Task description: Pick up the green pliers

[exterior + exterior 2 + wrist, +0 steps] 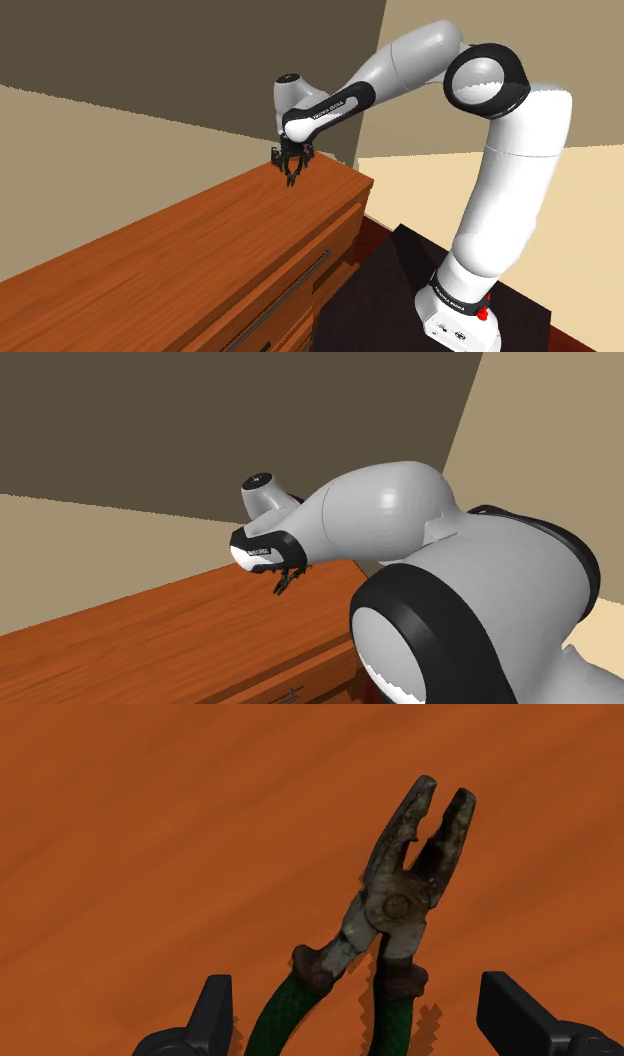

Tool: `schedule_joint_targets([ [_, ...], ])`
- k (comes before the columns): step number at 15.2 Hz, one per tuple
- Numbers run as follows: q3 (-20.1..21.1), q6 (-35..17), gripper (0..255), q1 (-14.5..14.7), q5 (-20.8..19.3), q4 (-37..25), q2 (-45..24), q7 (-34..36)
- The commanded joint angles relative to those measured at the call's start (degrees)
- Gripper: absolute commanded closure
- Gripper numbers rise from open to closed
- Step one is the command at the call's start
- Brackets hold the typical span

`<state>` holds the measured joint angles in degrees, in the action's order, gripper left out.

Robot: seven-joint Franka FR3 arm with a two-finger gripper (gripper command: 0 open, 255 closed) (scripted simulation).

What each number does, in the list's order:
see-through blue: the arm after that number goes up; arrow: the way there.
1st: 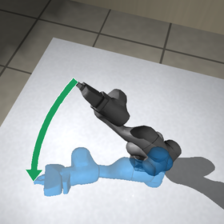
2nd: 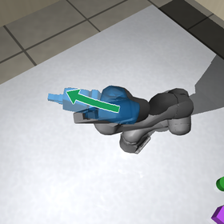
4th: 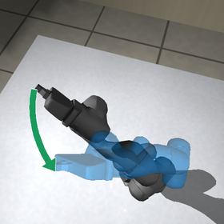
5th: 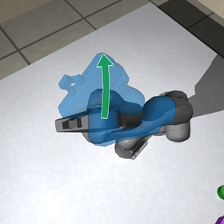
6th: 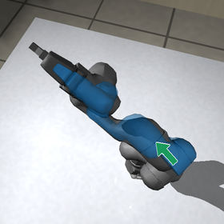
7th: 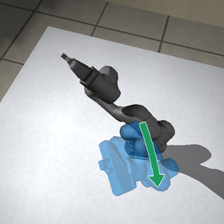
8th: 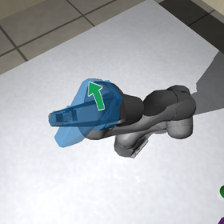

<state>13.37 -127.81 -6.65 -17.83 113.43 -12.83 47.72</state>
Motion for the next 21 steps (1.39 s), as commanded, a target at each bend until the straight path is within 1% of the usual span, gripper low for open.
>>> schedule_joint_targets([
  [1,-0.2,-1.3,0,0.1,-0.6,0.4,-1.0,0.7],
  [5,-0.4,-2.9,0,0.2,-1.3,1.0,-2.0,1.4],
  [6,-0.3,-2.8,255,0.2,-1.3,1.0,-2.1,1.4],
  [15,-0.4,-2.9,255,0.2,-1.3,1.0,-2.1,1.4],
  [21,0.1,0.9,255,0.0,0.3,-0.6,0.4,-0.2],
])
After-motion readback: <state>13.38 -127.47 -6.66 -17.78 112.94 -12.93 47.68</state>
